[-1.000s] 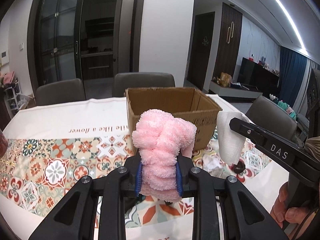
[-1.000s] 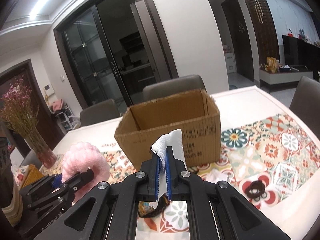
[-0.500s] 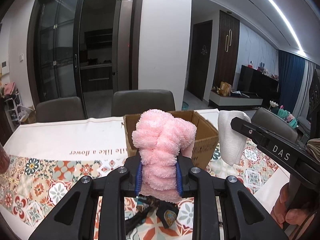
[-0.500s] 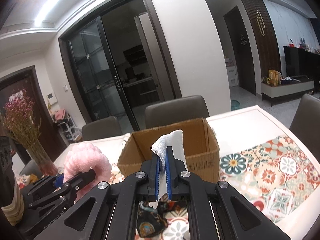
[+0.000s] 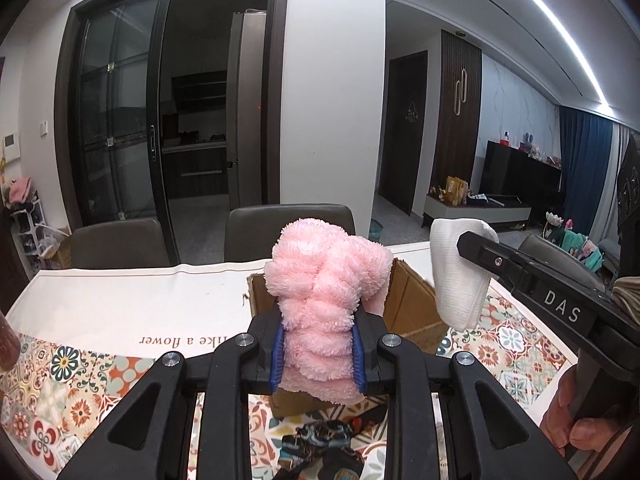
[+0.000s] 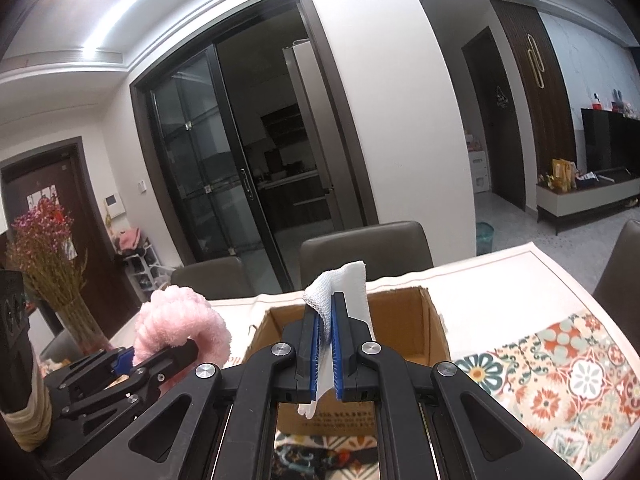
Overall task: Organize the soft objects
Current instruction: 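Lift the wristband and white cloth and carry them over the box, then open both tools to drop the wristband and cloth into the box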
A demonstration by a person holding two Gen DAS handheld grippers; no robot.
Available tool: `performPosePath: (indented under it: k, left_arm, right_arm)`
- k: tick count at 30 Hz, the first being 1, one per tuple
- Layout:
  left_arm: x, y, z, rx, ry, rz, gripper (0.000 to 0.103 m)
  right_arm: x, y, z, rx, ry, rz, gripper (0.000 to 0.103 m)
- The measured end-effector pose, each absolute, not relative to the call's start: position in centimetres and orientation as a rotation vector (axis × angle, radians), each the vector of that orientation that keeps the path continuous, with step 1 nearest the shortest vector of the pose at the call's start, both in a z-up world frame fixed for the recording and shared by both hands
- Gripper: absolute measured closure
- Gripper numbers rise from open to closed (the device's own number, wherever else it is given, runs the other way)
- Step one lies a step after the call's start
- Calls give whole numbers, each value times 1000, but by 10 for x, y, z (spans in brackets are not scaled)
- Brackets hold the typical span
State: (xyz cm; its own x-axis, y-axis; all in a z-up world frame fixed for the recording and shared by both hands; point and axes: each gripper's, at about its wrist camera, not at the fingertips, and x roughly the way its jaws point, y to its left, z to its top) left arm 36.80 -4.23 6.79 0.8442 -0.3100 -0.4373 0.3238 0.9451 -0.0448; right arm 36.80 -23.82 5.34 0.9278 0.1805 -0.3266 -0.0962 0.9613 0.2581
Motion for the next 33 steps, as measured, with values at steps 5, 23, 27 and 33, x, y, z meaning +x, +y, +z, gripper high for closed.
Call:
performPosePath:
  k: [5,23,27,33]
  left_arm:
    - [382,-49,68,34,455,-332,76]
    - [446,-82,33,88,569,-308,76]
    - [458,-89,25,106,600,-305,76]
    - [476,-102,11,148,653,-315,73]
  right_arm:
    - [381,-241,54,238,356,150,96]
    - [442,-245,21,210,476,161,96]
    - [455,-248,9,204,524,152,96]
    - [471,-255,-6,209,588,135,96]
